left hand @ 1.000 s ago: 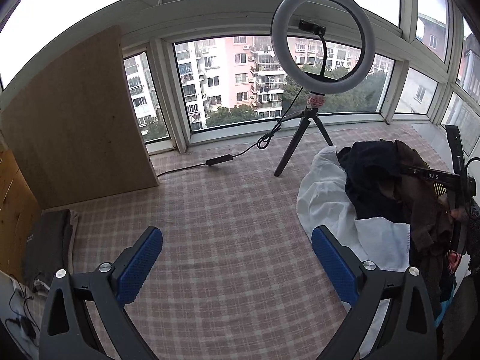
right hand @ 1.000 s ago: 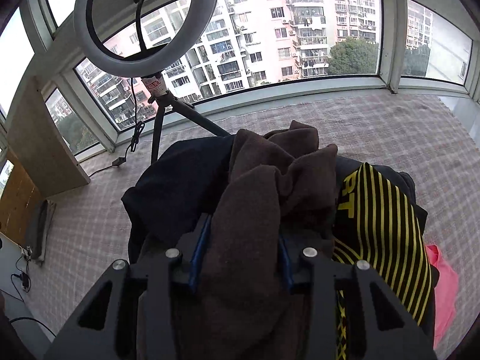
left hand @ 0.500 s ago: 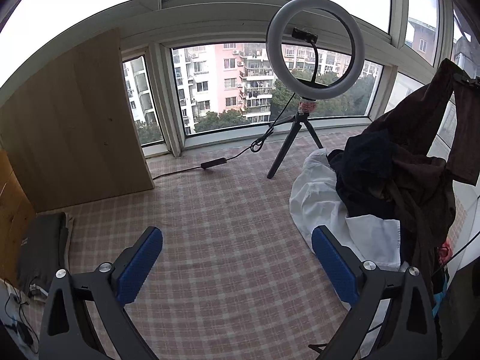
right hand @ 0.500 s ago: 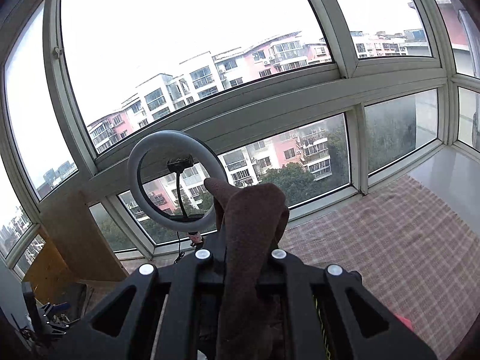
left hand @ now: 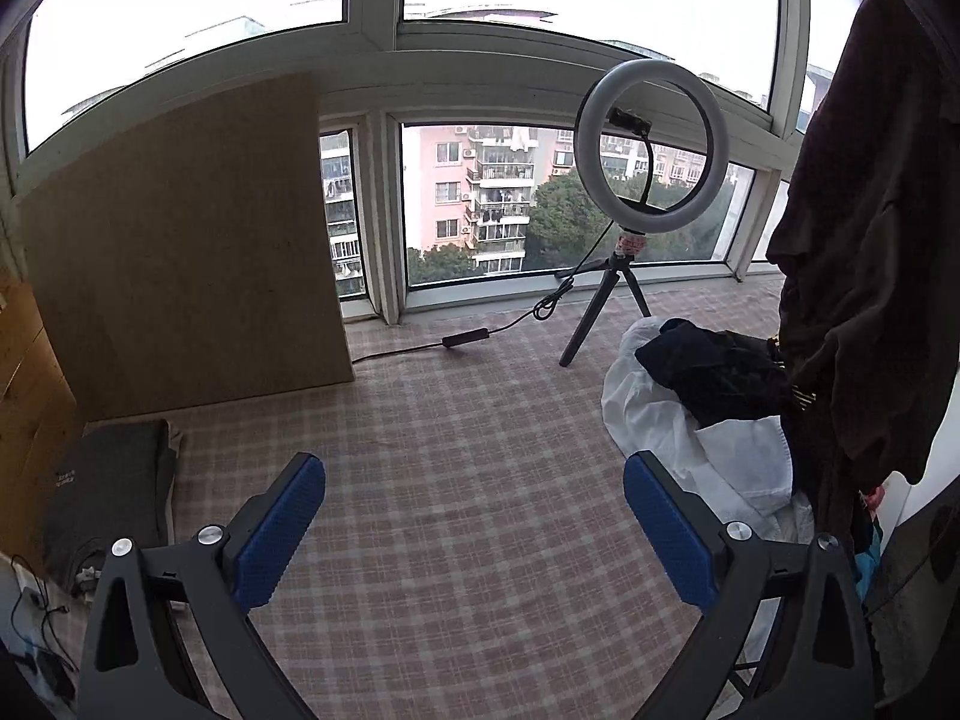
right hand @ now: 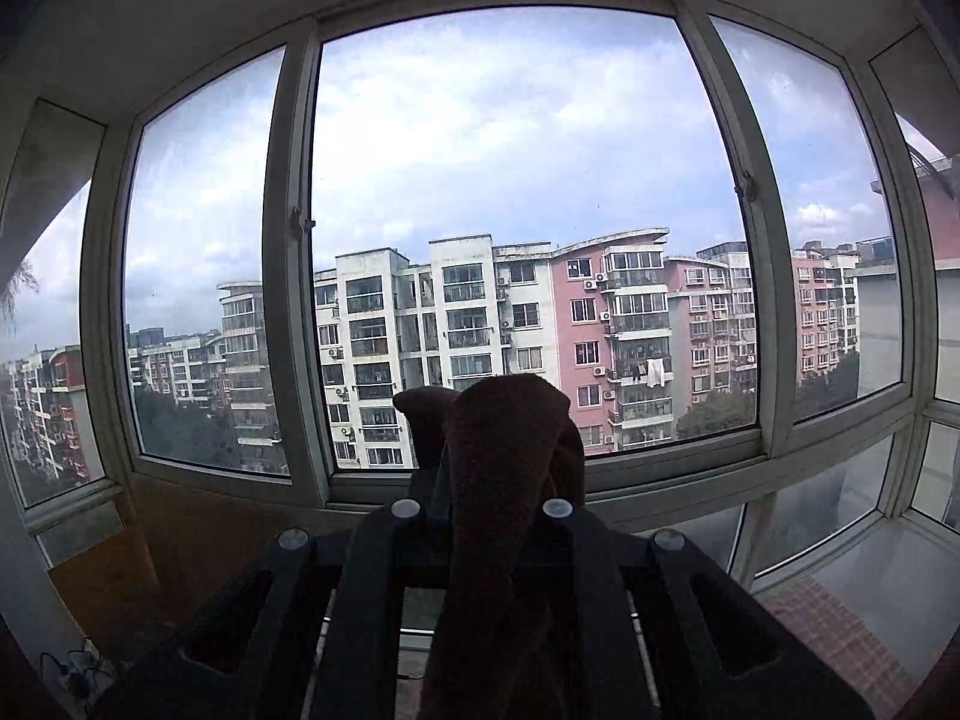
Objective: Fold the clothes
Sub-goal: 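Carry the brown garment to the open mat and lay it down with the right tool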
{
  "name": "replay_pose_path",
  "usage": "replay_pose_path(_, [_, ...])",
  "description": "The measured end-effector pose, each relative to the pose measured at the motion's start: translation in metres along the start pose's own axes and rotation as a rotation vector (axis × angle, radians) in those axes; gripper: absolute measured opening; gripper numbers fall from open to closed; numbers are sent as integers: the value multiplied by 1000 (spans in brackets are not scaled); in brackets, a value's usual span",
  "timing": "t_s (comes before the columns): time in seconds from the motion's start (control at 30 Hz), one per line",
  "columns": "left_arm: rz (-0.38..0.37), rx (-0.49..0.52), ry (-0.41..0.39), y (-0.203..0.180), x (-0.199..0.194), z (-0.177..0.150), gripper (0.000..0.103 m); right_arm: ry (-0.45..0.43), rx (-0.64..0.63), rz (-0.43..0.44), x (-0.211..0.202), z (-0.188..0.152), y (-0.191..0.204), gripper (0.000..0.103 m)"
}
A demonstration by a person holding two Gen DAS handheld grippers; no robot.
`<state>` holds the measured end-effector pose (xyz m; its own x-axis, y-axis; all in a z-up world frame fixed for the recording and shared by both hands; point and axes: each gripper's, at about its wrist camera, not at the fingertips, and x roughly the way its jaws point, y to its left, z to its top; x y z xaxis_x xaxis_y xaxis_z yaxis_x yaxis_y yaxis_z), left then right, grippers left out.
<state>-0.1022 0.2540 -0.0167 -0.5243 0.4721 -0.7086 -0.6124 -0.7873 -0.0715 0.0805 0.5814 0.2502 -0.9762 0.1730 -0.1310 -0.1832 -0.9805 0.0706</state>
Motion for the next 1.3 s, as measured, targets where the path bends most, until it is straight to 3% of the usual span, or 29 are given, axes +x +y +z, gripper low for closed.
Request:
replay_pose_path(0.2, [37,-62,-32,73,-48,-3,100,-28,-101,98,4,50,107,9])
replay_pose_path(0.37, [128,-135,-41,144,-90,-11,100,170,-76,300,79,-9,196,9])
replay_pose_path(0.4, [153,-151,-39,157,-94,-18,100,238,-63,351,100,-29,216,10])
replay_pose_path(0.47, [205,-184,-30,182,-103,-34,100,480,-56,451,153,-89,261,15])
replay_pose_path(0.53, [256,-213,-10,204,-106,-49,100,723,-96,459,200,-156,302,16])
replay_pose_path(0.57, [268,-219,4,211,-105,-53,100,800,-94,464,213,-182,308,16])
replay_pose_path(0.7, [291,-199,54,225,-90,-63,100,916,11,491,231,-254,270,17])
replay_pose_path(0.73, [287,-187,66,225,-85,-63,100,928,44,490,234,-266,256,21])
replay_pose_path(0.77, [269,-183,84,225,-77,-63,100,909,76,467,231,-274,235,27])
replay_pose_path(0.83, [199,-192,114,224,-57,-61,100,892,161,422,218,-288,198,53])
replay_pose_path(0.9, [128,-203,154,219,-33,-58,100,888,223,377,207,-303,166,54])
replay_pose_path(1.07, [9,-179,266,185,36,-50,100,878,104,161,192,-346,133,56])
replay_pose_path(1.13, [-56,-168,313,164,64,-50,100,939,56,44,205,-372,106,57])
replay_pose_path(1.2, [-127,-162,360,139,94,-50,100,1006,65,-3,222,-394,72,57])
replay_pose_path(1.27, [-147,-134,408,116,124,-50,100,1040,76,-48,241,-406,38,57])
replay_pose_path(1.3, [-123,-96,429,104,140,-50,100,1045,52,-71,250,-409,28,57])
